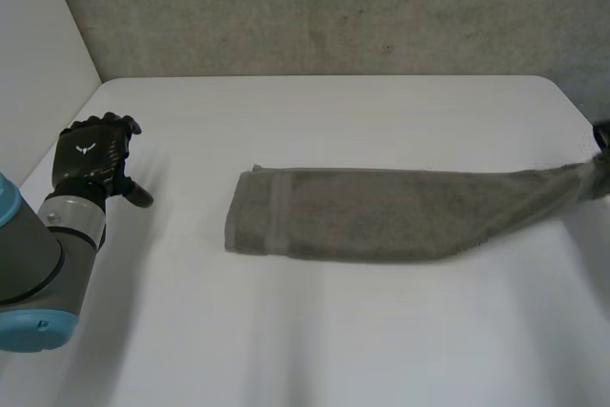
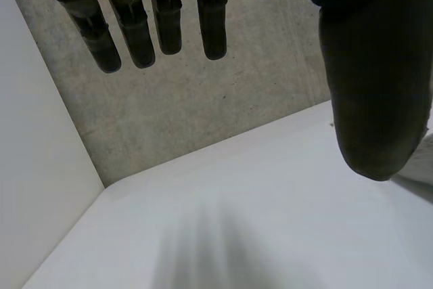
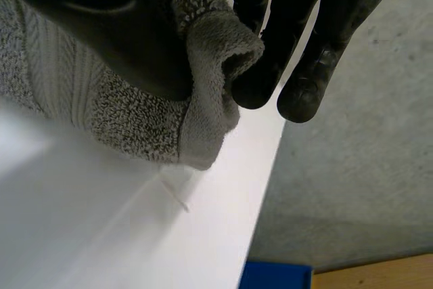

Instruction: Fold the towel.

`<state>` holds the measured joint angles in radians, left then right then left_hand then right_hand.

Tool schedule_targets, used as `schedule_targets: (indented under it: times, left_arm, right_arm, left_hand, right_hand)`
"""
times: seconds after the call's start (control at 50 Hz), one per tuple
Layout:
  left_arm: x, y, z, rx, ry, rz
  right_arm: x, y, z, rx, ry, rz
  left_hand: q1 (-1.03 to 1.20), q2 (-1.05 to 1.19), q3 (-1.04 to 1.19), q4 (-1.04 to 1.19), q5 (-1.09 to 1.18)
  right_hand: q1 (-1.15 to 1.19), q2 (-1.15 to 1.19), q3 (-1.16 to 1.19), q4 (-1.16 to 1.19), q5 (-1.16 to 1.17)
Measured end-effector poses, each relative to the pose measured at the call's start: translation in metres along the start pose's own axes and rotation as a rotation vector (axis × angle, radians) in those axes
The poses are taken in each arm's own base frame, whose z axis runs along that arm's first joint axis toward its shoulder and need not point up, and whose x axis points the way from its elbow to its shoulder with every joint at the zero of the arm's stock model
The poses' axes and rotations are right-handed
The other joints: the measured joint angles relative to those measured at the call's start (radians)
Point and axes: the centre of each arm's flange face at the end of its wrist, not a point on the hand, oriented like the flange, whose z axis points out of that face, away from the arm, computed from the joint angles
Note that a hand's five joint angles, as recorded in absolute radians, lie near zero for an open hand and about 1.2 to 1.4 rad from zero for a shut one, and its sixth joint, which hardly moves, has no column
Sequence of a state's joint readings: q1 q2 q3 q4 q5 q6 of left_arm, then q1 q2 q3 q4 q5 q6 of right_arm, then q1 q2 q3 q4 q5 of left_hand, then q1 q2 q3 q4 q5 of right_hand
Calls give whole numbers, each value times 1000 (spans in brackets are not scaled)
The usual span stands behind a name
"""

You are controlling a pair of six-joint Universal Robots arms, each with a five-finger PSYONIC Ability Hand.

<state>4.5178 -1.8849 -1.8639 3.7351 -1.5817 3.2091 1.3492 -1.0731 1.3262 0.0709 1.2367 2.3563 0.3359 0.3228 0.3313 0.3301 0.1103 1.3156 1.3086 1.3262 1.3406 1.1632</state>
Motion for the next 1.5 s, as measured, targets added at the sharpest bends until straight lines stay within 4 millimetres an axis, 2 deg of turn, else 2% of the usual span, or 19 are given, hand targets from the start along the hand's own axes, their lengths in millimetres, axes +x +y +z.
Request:
schedule_targets:
  times: [0.08, 0.14, 0.22, 0.32, 0.34, 0.4, 0.48, 0.52, 0.56, 0.6, 0.64, 0.72, 0.9, 0.92, 1.04, 1.1, 1.22, 1.32, 1.5]
  left_arm:
    - [0, 0, 0, 1, -1, 0]
    - [0, 0, 0, 0, -2, 0]
    - [0, 0, -1, -1, -2, 0]
    - [0, 2, -2, -3, -2, 1]
    - [0, 2, -2, -3, -1, 1]
    - [1, 2, -3, -1, 1, 2]
    - [2, 2, -3, 0, 3, 2]
    - [2, 2, -3, 0, 4, 2]
    - [2, 2, -4, 0, 4, 2]
    - [3, 2, -4, 0, 6, 2]
    - [3, 3, -4, -2, 7, 3]
    - [4, 4, -5, -2, 10, 7]
    - [5, 6, -7, 9, 14, 35]
    - [6, 6, -7, 11, 15, 42]
    - [9, 6, -10, 18, 26, 52]
    - [13, 6, -11, 21, 37, 53]
    - [16, 8, -13, 18, 47, 54]
    - [17, 8, -14, 21, 50, 55]
    - [17, 8, -14, 28, 49, 63]
  right_arm:
    - [-7, -39, -5, 72, -23, 0]
    - [-32, -83, -15, 166, -71, -3]
    - [-82, -135, -35, 285, -153, -23]
    - [-173, -186, -71, 424, -305, -71]
    - [-182, -190, -75, 435, -321, -76]
    - [-244, -204, -98, 495, -429, -112]
    - [-298, -204, -115, 527, -517, -146]
    - [-321, -201, -120, 532, -549, -162]
    - [-335, -198, -122, 530, -565, -172]
    - [-348, -193, -121, 518, -567, -181]
    - [-350, -191, -117, 501, -549, -180]
    - [-340, -193, -113, 477, -505, -163]
    - [-261, -196, -106, 371, -416, -26]
    - [-243, -188, -105, 331, -410, 12]
    - [-212, -139, -98, 204, -444, 105]
    - [-206, -100, -93, 139, -476, 164]
    - [-206, -58, -86, 77, -481, 238]
    - [-210, -44, -82, 66, -470, 266]
    - [-214, -41, -75, 90, -450, 267]
  left_hand:
    - [0, -3, 0, 0, -2]
    - [0, -3, 0, 0, -2]
    - [0, -4, 0, 0, -3]
    - [0, -5, 0, -1, -4]
    - [0, -5, 0, -1, -4]
    - [0, -5, 0, -6, -4]
    - [0, -6, 0, -6, -4]
    - [0, -7, 0, -6, -4]
    - [0, -7, 0, -6, -4]
    - [0, -7, 0, -6, -4]
    - [0, -7, 0, -6, -4]
    - [0, -7, 0, -6, -4]
    - [0, -8, 0, -6, -4]
    - [0, -8, 0, -6, -4]
    - [0, -8, 0, -6, -4]
    - [0, -8, 0, -6, -4]
    - [0, -8, 0, -6, -4]
    - [0, -8, 0, -6, -4]
    - [0, -8, 0, -6, -4]
  right_hand:
    - [0, 1, 8, 0, 0]
    - [0, 1, 11, 0, 0]
    - [1, 10, 13, 0, 0]
    - [4, 10, 14, 0, 0]
    - [4, 10, 14, 1, 0]
    - [4, 10, 14, 0, 0]
    - [-14, -7, -8, -17, -18]
    - [-133, -130, -141, -159, -155]
    - [-431, -412, -417, -434, -441]
    - [-842, -854, -847, -845, -881]
    - [-1038, -1047, -1049, -1063, -1096]
    - [-1083, -1068, -1082, -1087, -1104]
    - [-1083, -1068, -1082, -1087, -1104]
    - [-1083, -1068, -1082, -1087, -1104]
    - [-987, -982, -1002, -1016, -1007]
    - [-931, -927, -936, -948, -930]
    - [-765, -754, -771, -783, -774]
    - [-545, -535, -554, -574, -571]
    - [-21, -48, -1, -12, -17]
